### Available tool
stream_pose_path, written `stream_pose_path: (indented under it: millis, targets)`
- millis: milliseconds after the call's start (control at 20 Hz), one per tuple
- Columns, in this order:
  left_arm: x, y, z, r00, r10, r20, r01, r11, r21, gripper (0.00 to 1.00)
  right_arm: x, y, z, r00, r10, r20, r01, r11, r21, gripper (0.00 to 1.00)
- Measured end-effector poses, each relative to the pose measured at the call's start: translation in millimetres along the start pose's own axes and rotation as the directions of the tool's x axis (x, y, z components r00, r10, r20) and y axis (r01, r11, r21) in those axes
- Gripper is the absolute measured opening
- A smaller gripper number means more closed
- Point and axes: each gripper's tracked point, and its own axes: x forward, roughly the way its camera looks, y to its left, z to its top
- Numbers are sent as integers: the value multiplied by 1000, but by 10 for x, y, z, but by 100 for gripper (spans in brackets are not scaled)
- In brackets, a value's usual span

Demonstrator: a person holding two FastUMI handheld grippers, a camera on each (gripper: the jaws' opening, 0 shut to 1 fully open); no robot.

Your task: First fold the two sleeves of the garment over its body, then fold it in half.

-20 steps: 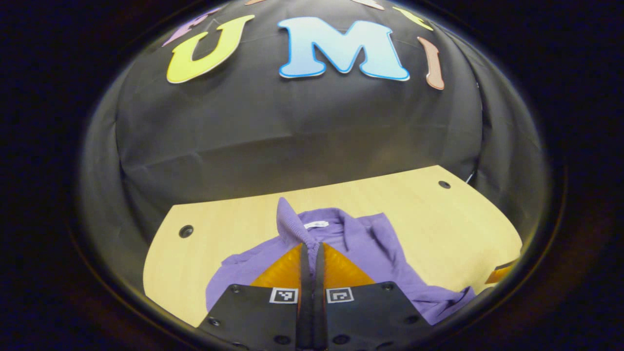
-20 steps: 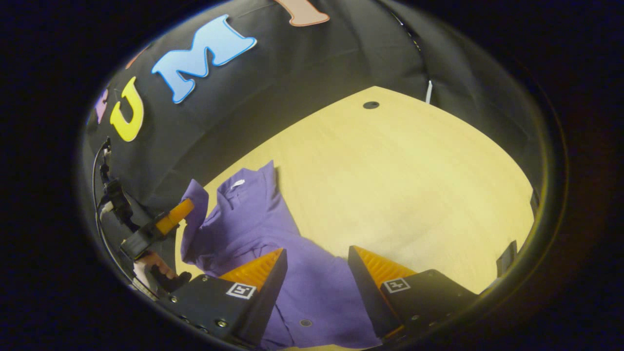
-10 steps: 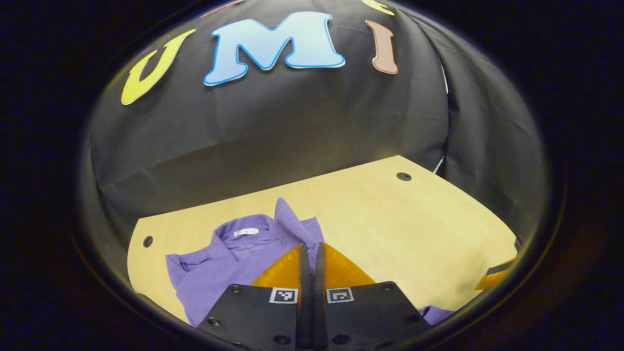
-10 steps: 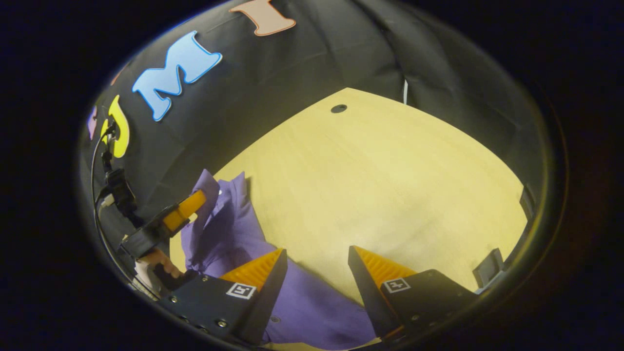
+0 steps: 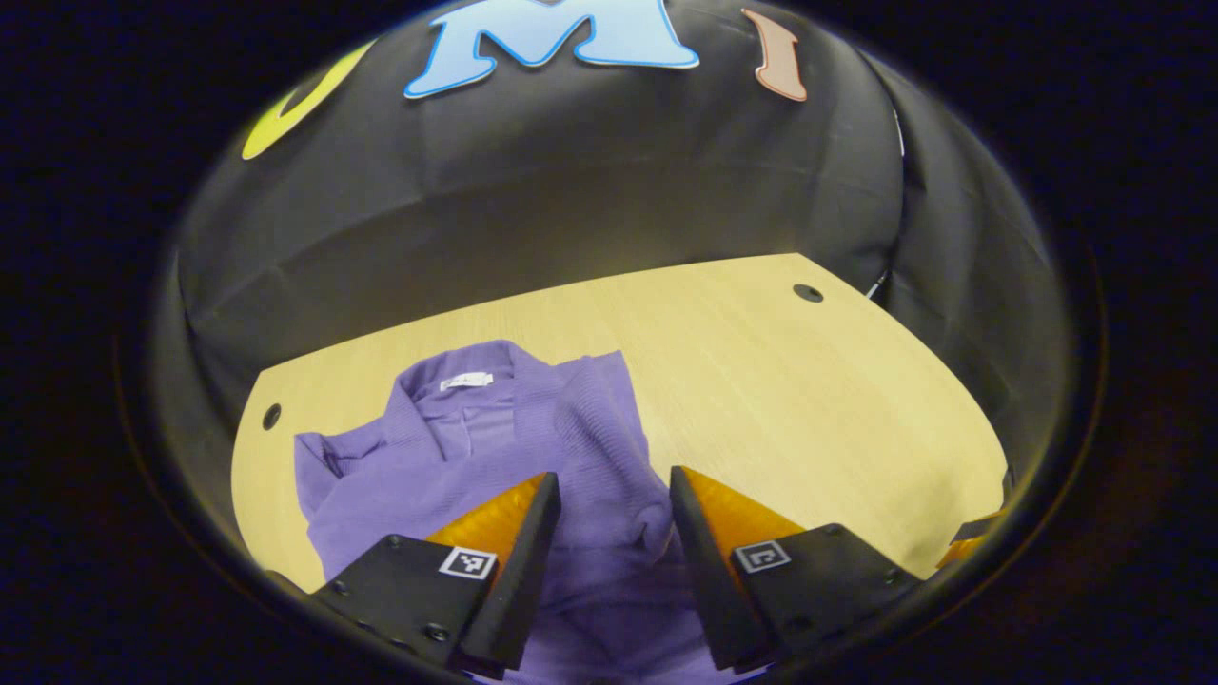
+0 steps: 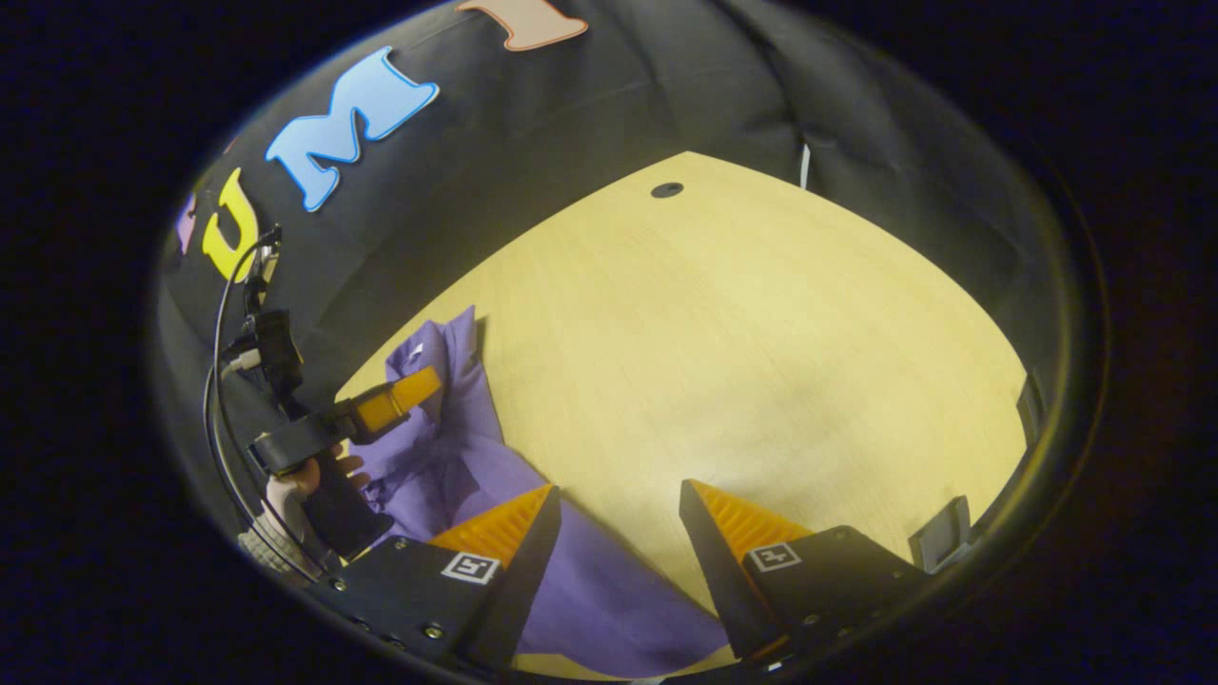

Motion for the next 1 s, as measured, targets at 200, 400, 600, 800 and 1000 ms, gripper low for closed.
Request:
stream_pose_path:
  millis: [200, 400, 600, 800, 1000]
  targets:
    - [-284, 264, -105, 1000, 13, -1, -13, 1000, -13, 92, 39, 77, -195, 997, 21, -69, -26, 997, -74, 79]
    - [-700, 571, -450, 999, 19, -37, -21, 999, -48, 96, 66, 147, -405, 990, 25, -137, -45, 988, -145, 79]
    - [-1193, 890, -1076, 992, 49, -118, -53, 998, -28, 97, 94, 182, -640, 978, 9, -207, -55, 976, -213, 79]
    - [-1741, 1013, -1809, 973, 63, -223, -79, 995, -62, 100, 71, 189, -845, 964, -11, -267, -61, 964, -259, 80]
    - [-2102, 1104, -2401, 948, 81, -309, -116, 988, -99, 96, 38, 224, -1143, 943, -30, -332, -74, 952, -295, 80]
